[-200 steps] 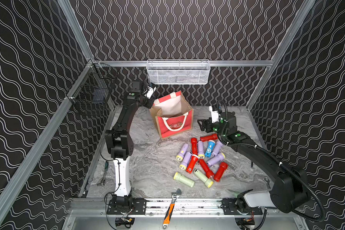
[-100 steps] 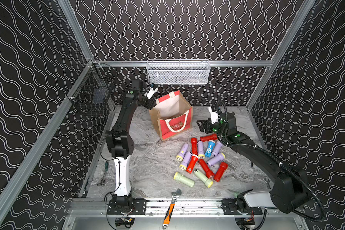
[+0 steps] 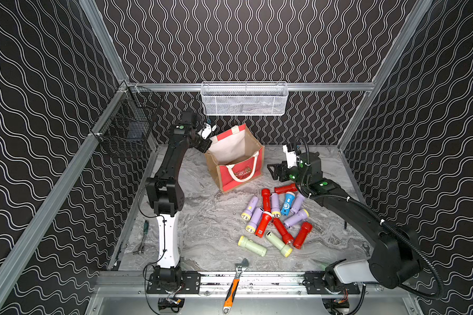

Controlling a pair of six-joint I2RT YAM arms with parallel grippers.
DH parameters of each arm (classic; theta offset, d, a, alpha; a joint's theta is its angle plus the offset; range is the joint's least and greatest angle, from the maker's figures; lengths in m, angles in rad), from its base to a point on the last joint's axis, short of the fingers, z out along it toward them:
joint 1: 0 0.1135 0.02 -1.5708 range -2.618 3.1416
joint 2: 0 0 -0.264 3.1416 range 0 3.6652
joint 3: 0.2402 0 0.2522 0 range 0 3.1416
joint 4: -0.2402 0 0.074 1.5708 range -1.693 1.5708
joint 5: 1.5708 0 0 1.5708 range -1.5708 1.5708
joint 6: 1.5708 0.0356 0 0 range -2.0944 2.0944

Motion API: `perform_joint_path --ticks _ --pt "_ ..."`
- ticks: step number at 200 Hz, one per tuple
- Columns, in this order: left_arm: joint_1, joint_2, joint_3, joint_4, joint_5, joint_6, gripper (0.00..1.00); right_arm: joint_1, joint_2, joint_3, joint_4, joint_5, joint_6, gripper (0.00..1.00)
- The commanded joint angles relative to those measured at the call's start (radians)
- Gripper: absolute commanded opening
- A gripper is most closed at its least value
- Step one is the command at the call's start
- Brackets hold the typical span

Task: Put the flashlights into the tote bags
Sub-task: Move the canvas bag to the center of the board.

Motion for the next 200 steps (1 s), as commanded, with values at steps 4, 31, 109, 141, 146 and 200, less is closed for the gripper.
perform_joint_path --ticks 4,31,109,141,146,200 --pt "0.012 -0.067 -0.07 -0.001 -0.043 -0.123 0.0 0.002 0.003 0.017 0.0 -0.022 -0.002 0.83" --pt "0.014 -0.168 -0.171 -0.074 -0.087 -0.292 0.0 0.004 0.009 0.033 -0.013 -0.027 0.012 0.81" --pt "-0.001 -0.605 -0.813 -0.035 -0.23 -0.598 0.0 0.012 -0.015 -0.013 -0.078 -0.109 0.128 0.78" --pt "-0.002 -0.804 -0.95 -0.056 -0.271 -0.632 0.0 0.059 -0.026 -0.034 -0.111 -0.119 0.137 0.78" --pt "-0.002 -0.824 -0.959 -0.064 -0.269 -0.637 0.0 0.063 -0.026 -0.036 -0.111 -0.116 0.137 0.78" --pt "-0.006 -1.009 -1.059 -0.145 -0.305 -0.725 0.15 0.119 0.017 0.005 -0.176 -0.091 0.133 0.77"
